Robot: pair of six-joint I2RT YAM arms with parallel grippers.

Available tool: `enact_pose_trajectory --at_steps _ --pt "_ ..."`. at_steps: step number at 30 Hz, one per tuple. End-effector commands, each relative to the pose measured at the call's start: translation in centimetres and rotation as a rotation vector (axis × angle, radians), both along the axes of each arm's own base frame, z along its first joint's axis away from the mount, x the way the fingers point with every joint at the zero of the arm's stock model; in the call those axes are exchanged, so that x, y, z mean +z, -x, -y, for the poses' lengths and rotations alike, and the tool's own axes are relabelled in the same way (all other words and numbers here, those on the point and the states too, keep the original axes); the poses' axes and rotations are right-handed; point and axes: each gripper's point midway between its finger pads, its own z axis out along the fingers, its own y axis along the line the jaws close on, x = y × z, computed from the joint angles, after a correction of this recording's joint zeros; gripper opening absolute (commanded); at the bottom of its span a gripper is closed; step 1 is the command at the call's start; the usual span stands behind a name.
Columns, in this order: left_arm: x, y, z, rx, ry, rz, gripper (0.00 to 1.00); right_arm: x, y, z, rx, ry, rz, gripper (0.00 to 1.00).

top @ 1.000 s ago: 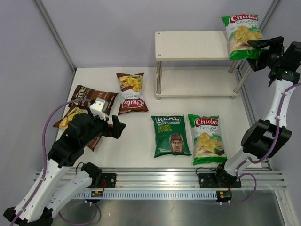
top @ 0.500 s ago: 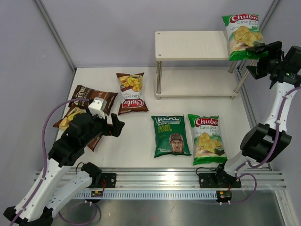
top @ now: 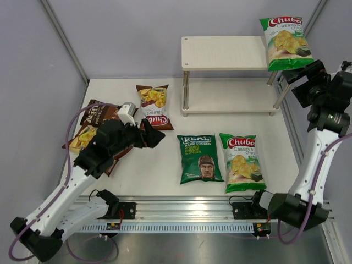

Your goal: Place and organize the chips bags onto the shelf

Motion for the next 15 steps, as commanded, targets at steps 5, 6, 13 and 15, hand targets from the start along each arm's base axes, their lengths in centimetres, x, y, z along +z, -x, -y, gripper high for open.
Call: enact_pose_trajectory --at_steps 5,6,13,15 --pt "2.0 -1.3 10.8 -0.19 0.118 -0.041 0.99 -4.3 6.6 -5.7 0.112 0.123 0.021 1.0" --pt "2.3 -0.8 12.3 -0.223 0.132 -0.045 0.99 -3.3 7.7 -7.2 0.156 0.119 0.097 0.99" --pt "-0.4 -0.7 20.9 -0.298 0.115 -0.155 0.99 -4.0 11.9 -7.5 0.052 0.181 0.104 0.99" --pt "-1.8 -0.9 23.5 -0.312 0.11 -0.197 0.99 -3.5 12.7 -8.1 0.066 0.19 0.127 1.0"
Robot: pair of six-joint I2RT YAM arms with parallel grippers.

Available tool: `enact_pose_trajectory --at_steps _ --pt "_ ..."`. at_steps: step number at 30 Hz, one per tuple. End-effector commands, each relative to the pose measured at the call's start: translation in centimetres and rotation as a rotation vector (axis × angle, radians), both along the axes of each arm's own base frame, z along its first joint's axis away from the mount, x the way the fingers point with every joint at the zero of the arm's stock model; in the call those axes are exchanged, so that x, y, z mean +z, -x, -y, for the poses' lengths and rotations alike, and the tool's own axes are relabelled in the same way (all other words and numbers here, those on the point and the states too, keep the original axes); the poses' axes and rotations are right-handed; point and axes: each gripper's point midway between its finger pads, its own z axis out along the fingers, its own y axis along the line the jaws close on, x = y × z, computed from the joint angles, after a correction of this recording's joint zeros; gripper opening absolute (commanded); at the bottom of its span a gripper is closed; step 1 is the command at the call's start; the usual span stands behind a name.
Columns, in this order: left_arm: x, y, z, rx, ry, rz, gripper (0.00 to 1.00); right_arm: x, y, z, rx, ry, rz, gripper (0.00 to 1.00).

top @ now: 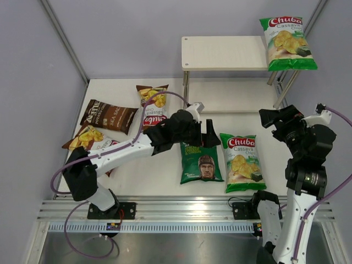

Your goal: Place and organize the chips bags onto the shelf

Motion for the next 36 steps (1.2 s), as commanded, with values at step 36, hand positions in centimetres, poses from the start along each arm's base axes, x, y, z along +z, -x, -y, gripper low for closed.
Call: enact_pose_trajectory --at_steps 36 --pt "-13.6 -0.4 17.9 -0.126 0.178 -0.314 0.9 1.9 3.1 -6.5 0.273 -0.082 0.133 0.99"
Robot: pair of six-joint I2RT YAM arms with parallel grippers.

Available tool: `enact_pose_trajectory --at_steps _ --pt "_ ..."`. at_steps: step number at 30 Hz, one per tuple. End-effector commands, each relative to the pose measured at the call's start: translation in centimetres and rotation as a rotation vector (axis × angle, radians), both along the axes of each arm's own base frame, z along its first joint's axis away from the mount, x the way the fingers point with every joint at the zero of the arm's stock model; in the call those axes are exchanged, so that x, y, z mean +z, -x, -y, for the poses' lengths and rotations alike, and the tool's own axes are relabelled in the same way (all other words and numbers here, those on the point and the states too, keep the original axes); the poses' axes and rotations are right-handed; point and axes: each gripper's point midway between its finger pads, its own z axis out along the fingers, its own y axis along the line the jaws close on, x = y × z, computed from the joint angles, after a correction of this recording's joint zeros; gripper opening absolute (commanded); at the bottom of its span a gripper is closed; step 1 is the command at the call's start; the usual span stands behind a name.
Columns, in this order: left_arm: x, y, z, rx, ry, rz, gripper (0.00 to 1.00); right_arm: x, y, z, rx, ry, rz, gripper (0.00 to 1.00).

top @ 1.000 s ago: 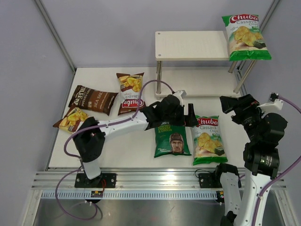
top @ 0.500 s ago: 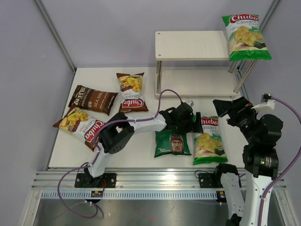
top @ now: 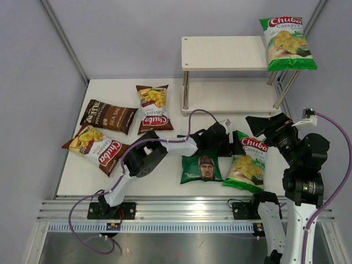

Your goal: Place and organize the chips bags onto the shelf

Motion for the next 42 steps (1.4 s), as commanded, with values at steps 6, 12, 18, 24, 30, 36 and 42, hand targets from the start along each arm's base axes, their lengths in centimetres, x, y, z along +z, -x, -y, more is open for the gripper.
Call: enact_pose_trajectory --at_steps 6,12,18,24,30,36,42 --pt "2.9 2.0 2.8 -0.073 0.221 0.0 0.65 0.9 0.0 -0.9 0.058 -0.013 0.043 0.99" --pt "6.2 3.1 3.1 -0.132 0.398 0.055 0.32 0.8 -0.3 -0.9 0.06 -0.015 0.037 1.0" --pt "12.4 3.2 1.8 -0.13 0.577 0.218 0.1 0.5 -0.5 -0.5 0.038 0.008 0.029 0.99" --pt "15.5 2.6 -0.1 -0.089 0.7 0.247 0.01 0.9 -0.4 0.0 0.012 0.042 0.033 1.0" --pt "21.2 1.3 -2.5 -0.05 0.821 0.344 0.0 2.4 -0.6 0.3 -0.001 0.069 0.05 0.99" --pt "25.0 -1.3 -6.0 0.061 0.831 0.43 0.0 5.3 0.4 -2.3 0.153 0.066 0.137 0.99" --pt "27.2 -3.4 -11.7 0.218 0.731 0.455 0.0 8.9 4.3 -6.8 0.467 0.083 0.28 0.99"
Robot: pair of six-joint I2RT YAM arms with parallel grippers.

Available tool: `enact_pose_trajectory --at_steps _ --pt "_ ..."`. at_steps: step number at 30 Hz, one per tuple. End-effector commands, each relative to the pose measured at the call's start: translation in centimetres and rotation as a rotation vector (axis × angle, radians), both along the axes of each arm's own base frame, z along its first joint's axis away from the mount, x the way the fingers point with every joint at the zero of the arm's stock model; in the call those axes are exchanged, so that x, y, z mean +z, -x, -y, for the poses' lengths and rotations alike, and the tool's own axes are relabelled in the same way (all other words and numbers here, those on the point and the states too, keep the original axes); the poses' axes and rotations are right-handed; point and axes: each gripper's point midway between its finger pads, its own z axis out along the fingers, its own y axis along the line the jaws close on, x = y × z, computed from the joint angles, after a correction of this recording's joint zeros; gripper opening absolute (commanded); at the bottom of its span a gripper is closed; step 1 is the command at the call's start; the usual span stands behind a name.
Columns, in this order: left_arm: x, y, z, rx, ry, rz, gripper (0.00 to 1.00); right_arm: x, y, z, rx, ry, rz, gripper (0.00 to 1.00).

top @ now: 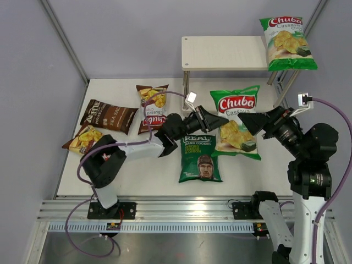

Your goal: Place and organize the chips bags onto the shelf

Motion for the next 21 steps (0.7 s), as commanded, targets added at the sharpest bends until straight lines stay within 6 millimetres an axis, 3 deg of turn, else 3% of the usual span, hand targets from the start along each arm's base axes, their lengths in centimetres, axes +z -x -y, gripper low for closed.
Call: enact_pose_trajectory --at_steps 1,2,3,6,8,10,11,12,15,18,21 --pt "3.9 -1.3 -4.1 0.159 0.03 0.052 0.0 4.3 4.1 -3.4 0.253 0.042 0.176 0.99" --pt "6.3 -0.7 -5.7 0.19 0.042 0.098 0.0 4.8 4.5 -3.7 0.276 0.049 0.191 1.0" --pt "5.7 -0.9 -6.4 0.217 -0.004 0.083 0.0 5.0 5.2 -4.2 0.314 0.058 0.2 1.0" --pt "8.1 -0.7 -10.0 0.328 -0.048 0.119 0.0 5.0 5.5 -4.7 0.349 0.057 0.21 0.99" --pt "9.2 -1.3 -11.7 0.39 -0.094 0.118 0.0 4.1 4.8 -5.1 0.381 0.051 0.189 0.99" --pt "11.1 -2.4 -14.4 0.463 -0.149 0.096 0.0 4.4 5.2 -5.9 0.469 0.002 0.204 0.99" --pt "10.7 -2.6 -15.3 0.48 -0.202 0.072 0.0 4.1 4.3 -6.1 0.491 -0.022 0.221 0.99" --pt "12.9 -3.1 -17.0 0.521 -0.175 0.089 0.0 4.3 4.5 -6.4 0.526 -0.075 0.201 1.0" --pt "14.1 -3.9 -19.6 0.586 -0.164 0.069 0.0 4.3 3.4 -6.3 0.522 -0.157 0.232 0.99" --pt "16.1 -3.5 -21.9 0.641 -0.109 0.06 0.0 4.5 3.0 -6.2 0.519 -0.191 0.285 1.0" --pt "17.9 -2.6 -23.5 0.672 -0.014 0.052 0.0 4.1 1.1 -6.0 0.478 -0.259 0.244 1.0"
